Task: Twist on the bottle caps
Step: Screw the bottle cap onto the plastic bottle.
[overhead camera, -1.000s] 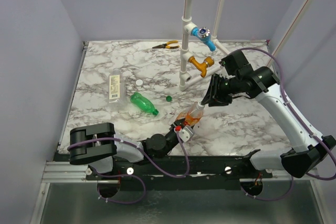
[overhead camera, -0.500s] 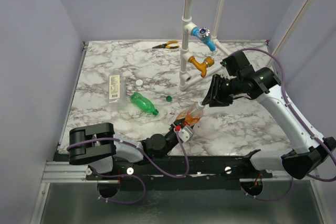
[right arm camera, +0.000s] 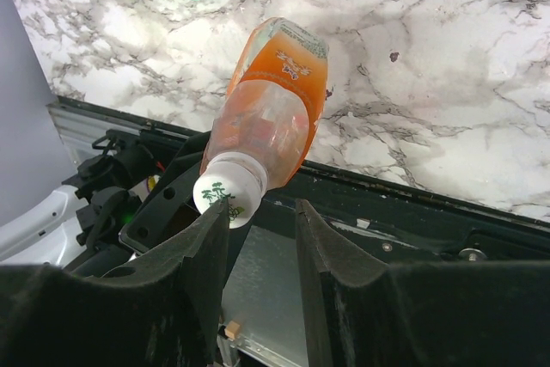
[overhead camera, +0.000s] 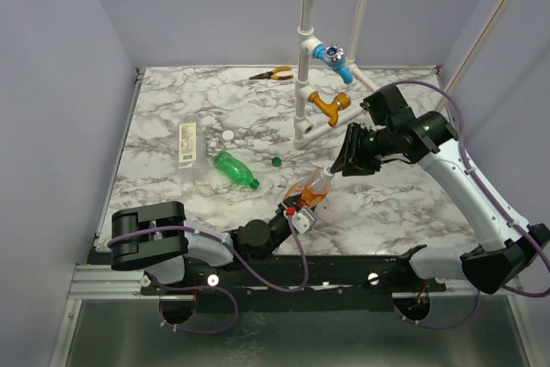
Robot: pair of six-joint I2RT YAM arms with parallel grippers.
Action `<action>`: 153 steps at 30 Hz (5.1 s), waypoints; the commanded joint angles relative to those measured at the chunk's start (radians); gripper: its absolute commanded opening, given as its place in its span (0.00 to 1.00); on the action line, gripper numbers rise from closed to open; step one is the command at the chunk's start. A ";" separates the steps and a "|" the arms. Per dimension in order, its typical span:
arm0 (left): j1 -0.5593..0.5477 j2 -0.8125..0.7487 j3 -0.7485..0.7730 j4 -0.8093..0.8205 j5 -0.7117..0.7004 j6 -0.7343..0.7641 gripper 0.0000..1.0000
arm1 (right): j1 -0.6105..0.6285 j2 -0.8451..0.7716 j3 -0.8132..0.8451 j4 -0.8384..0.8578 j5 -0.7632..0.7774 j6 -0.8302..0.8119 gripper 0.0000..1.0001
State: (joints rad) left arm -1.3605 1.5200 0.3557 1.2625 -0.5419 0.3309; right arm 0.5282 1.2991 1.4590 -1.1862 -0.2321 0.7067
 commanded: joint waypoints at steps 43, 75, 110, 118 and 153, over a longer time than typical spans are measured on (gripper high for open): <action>0.006 -0.032 0.001 0.028 0.064 -0.062 0.00 | 0.086 0.081 0.204 -0.019 0.051 -0.284 0.61; 0.012 -0.051 0.015 -0.033 0.084 -0.084 0.00 | 0.142 0.056 0.123 0.013 0.044 -0.322 0.51; 0.014 -0.100 0.016 -0.045 0.107 -0.073 0.00 | 0.142 -0.012 0.022 0.081 0.019 -0.262 0.30; 0.014 -0.150 0.006 -0.066 0.166 -0.079 0.00 | 0.142 -0.035 0.020 0.092 -0.030 -0.250 0.30; 0.013 -0.138 0.104 -0.168 0.161 -0.062 0.00 | 0.142 -0.037 0.034 -0.008 -0.017 -0.173 0.29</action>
State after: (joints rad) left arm -1.3430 1.3396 0.3729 1.0382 -0.3492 0.2298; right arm 0.6586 1.2427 1.4975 -1.1648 -0.2153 0.4721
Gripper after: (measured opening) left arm 0.419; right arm 0.331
